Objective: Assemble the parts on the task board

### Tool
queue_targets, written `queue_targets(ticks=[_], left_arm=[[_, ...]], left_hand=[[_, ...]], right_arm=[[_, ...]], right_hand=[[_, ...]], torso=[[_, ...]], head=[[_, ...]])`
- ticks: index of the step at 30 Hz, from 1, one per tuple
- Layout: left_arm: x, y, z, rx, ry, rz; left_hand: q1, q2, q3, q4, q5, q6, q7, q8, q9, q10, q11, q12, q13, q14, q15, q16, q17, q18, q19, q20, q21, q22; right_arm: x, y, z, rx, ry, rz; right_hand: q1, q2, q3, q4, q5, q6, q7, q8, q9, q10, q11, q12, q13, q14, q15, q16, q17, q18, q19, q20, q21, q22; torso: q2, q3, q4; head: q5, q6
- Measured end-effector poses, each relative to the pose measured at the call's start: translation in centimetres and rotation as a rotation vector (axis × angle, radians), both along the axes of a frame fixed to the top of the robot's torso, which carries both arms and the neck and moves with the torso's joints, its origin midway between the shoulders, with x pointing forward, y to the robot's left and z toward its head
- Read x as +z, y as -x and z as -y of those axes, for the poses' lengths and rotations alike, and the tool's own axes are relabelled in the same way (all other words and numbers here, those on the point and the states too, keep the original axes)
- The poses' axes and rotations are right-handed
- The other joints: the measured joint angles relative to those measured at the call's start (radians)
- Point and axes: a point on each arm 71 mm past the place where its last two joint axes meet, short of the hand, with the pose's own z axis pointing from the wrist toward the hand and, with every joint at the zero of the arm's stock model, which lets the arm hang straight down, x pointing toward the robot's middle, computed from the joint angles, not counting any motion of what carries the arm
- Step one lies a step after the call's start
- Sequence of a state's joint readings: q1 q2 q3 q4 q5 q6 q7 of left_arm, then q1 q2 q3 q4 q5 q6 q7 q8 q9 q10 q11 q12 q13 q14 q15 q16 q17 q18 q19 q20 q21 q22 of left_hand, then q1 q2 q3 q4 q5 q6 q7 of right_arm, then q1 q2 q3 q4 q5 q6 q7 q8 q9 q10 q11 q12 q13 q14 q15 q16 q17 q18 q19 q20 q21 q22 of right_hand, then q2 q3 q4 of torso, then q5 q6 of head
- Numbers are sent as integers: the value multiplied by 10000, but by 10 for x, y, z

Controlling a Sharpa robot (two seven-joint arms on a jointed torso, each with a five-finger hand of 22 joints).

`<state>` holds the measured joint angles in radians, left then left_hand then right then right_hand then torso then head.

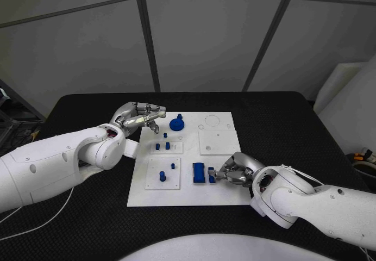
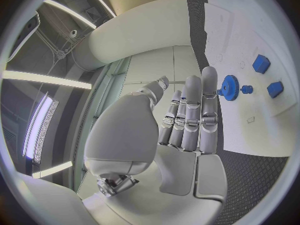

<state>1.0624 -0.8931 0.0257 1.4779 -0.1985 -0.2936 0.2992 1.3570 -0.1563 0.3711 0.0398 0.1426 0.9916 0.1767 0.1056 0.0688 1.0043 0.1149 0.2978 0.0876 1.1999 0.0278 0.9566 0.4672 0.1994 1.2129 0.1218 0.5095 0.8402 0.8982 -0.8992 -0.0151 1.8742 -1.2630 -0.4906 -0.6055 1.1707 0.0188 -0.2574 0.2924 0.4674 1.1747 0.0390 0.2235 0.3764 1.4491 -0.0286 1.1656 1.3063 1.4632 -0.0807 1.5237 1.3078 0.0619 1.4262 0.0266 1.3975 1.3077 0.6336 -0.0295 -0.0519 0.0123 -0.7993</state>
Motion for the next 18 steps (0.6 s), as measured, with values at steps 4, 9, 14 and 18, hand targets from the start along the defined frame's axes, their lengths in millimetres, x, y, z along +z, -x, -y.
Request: queue_targets(ticks=[4,9,14,18], left_arm=[[0,0,0,16,-9,-1],[-1,-1,0,10,-5,-1],[-1,-1,0,13,-6,-2],[-1,-1,0,20,-10,-2]], left_hand=[[-4,4,-27,27,0,0,0,0,-7,0,0,36,0,0,0,0,0,0,0,0,0,-11],[-41,41,-27,28,0,0,0,0,-8,0,0,37,0,0,0,0,0,0,0,0,0,-11],[-40,40,-27,27,0,0,0,0,-8,0,1,37,1,0,0,0,-9,0,0,0,0,-10],[-40,40,-27,27,0,0,0,0,-8,0,0,37,1,0,0,0,-9,0,0,0,0,-9]], right_arm=[[0,0,4,-23,59,-13],[-1,-1,7,-14,150,-20],[-2,-2,6,118,207,17],[-3,-3,2,262,229,63]], right_hand=[[-13,59,0,0,0,0,0,0,31,18,-19,1,1,15,-15,0,-1,1,0,0,0,0],[935,-70,116,-365,-515,-1,0,0,109,35,-36,-5,21,37,-37,0,-1,0,0,0,0,0],[1777,-159,249,-806,-1367,35,-36,0,172,30,-31,-40,22,38,-33,37,-2,1,36,-36,0,-1],[1972,-172,262,-870,-1578,35,-36,0,182,18,-19,-3,19,37,-32,37,-2,1,36,-36,0,-1]], torso=[[-8,2,-10],[-8,1,-13],[-8,0,14],[-1,-5,21]], head=[[-13,18],[-44,55],[-48,67],[-45,65]])
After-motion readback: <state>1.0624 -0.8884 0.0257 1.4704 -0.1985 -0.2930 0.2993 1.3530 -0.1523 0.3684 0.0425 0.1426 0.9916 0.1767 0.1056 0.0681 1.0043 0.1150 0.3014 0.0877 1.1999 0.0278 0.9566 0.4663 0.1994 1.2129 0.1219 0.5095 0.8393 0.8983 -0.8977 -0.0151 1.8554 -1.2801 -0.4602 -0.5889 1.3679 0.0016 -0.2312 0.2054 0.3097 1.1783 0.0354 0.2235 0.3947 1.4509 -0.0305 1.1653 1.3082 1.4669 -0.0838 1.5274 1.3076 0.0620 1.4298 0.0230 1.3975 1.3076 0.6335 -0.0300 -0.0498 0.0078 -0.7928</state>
